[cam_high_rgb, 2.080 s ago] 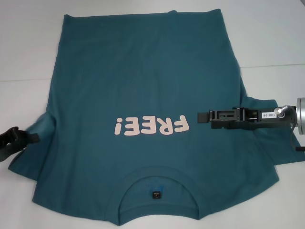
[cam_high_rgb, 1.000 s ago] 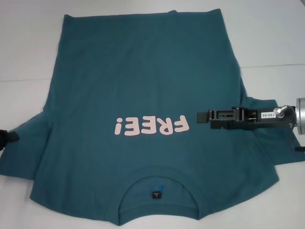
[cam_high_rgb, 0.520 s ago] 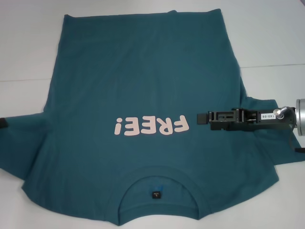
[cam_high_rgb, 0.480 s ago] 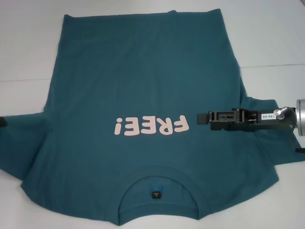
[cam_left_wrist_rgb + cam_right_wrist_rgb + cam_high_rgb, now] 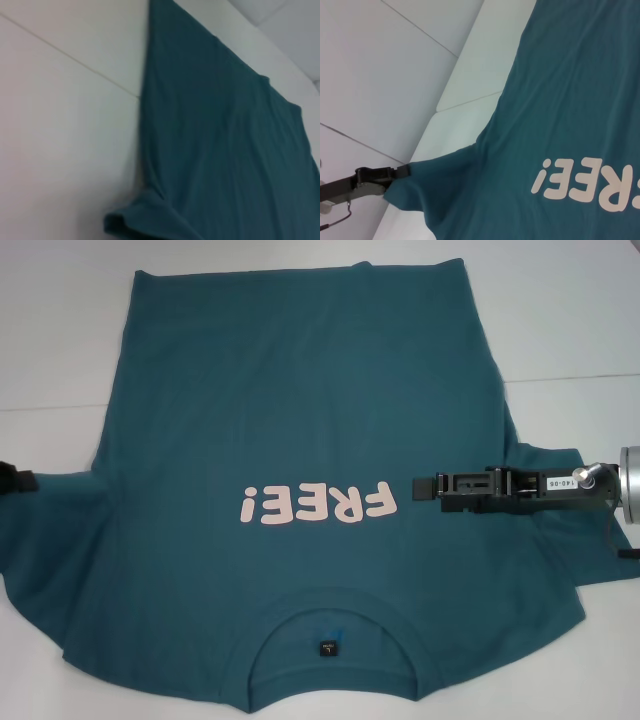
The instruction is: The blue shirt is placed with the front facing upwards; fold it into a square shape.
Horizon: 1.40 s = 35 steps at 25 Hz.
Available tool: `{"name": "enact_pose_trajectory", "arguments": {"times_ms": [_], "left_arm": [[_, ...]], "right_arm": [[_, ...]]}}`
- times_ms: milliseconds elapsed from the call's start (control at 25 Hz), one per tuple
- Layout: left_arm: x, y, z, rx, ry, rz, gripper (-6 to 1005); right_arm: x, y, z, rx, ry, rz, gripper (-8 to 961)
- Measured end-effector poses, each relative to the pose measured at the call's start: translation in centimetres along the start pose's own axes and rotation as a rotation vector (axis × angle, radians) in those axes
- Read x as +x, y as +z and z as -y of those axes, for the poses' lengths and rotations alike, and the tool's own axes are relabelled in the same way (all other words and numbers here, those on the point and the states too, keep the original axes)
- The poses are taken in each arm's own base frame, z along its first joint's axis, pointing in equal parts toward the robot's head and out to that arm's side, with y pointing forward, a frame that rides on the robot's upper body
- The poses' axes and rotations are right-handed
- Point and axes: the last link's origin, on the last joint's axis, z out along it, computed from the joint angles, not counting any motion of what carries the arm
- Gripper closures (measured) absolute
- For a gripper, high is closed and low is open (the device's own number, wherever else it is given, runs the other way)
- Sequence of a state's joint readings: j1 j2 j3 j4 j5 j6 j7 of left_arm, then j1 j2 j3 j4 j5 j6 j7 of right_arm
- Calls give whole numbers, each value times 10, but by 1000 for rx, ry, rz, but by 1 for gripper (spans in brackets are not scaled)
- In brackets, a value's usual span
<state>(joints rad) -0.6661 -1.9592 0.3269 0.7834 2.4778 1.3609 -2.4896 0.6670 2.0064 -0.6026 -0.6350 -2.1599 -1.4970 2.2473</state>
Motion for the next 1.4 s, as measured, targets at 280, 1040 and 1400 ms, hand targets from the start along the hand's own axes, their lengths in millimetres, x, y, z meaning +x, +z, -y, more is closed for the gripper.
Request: {"name": "enact_pose_trajectory", "arguments": {"times_ms": [280, 1040, 1400], "left_arm": [[4, -4, -18, -57, -15, 30, 967], [1, 54, -61, 37, 53, 86, 959], [-4, 80, -87, 44, 132, 137, 955]], "right_arm": [[-1, 1, -1, 0, -2, 0, 55], [7, -11, 10, 23, 7, 39, 56], [2, -13, 14, 40, 2, 75, 56]]}}
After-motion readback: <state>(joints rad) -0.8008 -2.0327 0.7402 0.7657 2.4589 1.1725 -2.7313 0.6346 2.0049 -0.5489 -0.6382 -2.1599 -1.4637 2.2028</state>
